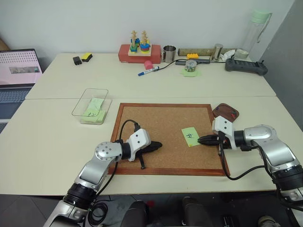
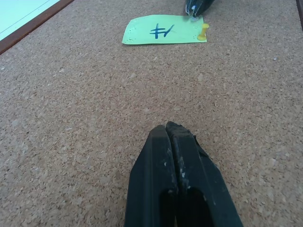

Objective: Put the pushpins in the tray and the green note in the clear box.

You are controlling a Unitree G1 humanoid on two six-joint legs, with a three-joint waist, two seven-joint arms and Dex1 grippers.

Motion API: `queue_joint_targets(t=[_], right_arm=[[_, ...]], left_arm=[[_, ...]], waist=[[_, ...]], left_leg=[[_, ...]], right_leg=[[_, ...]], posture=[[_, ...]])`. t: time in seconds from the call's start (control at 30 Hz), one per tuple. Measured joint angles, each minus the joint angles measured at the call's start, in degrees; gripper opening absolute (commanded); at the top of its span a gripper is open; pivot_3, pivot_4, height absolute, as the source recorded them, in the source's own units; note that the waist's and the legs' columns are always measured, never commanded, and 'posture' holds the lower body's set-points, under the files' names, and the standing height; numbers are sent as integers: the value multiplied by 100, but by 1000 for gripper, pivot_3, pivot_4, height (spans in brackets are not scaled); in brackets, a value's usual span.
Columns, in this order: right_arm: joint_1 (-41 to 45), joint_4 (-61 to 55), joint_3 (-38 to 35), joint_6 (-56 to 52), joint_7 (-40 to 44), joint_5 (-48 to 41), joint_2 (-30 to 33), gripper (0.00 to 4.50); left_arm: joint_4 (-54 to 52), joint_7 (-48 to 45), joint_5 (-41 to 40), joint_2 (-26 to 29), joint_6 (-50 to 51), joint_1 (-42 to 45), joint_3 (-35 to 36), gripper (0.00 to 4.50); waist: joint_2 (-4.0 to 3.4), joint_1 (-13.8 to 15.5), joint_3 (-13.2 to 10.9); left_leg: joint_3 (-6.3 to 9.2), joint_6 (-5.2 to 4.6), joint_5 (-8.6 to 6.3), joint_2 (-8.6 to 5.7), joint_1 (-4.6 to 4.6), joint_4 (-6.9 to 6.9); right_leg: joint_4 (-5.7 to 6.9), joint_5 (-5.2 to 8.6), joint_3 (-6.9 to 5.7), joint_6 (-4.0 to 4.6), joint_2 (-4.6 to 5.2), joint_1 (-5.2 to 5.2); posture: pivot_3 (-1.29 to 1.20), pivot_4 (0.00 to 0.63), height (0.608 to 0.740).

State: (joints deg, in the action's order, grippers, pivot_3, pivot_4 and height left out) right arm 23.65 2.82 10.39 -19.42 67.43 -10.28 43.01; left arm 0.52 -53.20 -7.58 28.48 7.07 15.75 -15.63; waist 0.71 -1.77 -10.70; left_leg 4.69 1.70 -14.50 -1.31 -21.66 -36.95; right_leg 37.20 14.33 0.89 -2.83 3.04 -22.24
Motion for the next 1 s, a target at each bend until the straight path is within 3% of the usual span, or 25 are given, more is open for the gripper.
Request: queue_joint_targets(t=[0.27,0.7,1.0], right_arm=[[1,-154,-31,-278,93,-129,100,32],[413,-438,-734,-848,-171,-686,124,32],[1318,1653,-905,-474,-1989,326,-17,32]], left_arm=[[-33,-4,0,1,-3,-20,-2,0],[-55,-2,2,41,-5,-44,-14,0],[-60,-24,3,59,-10,-54,-25,0]], waist=[[0,8,0],[1,-4,1],[-1,1,3]], left_leg=[[3,0,0,-1,-3,1],[0,0,0,1,-1,1],[-5,0,0,0,0,5]], right_leg=[[-1,0,-2,0,1,-1],[-1,0,1,0,0,-1],[0,-1,2,2,0,-3]], posture=[[0,150,740],[0,150,740],[0,150,740]])
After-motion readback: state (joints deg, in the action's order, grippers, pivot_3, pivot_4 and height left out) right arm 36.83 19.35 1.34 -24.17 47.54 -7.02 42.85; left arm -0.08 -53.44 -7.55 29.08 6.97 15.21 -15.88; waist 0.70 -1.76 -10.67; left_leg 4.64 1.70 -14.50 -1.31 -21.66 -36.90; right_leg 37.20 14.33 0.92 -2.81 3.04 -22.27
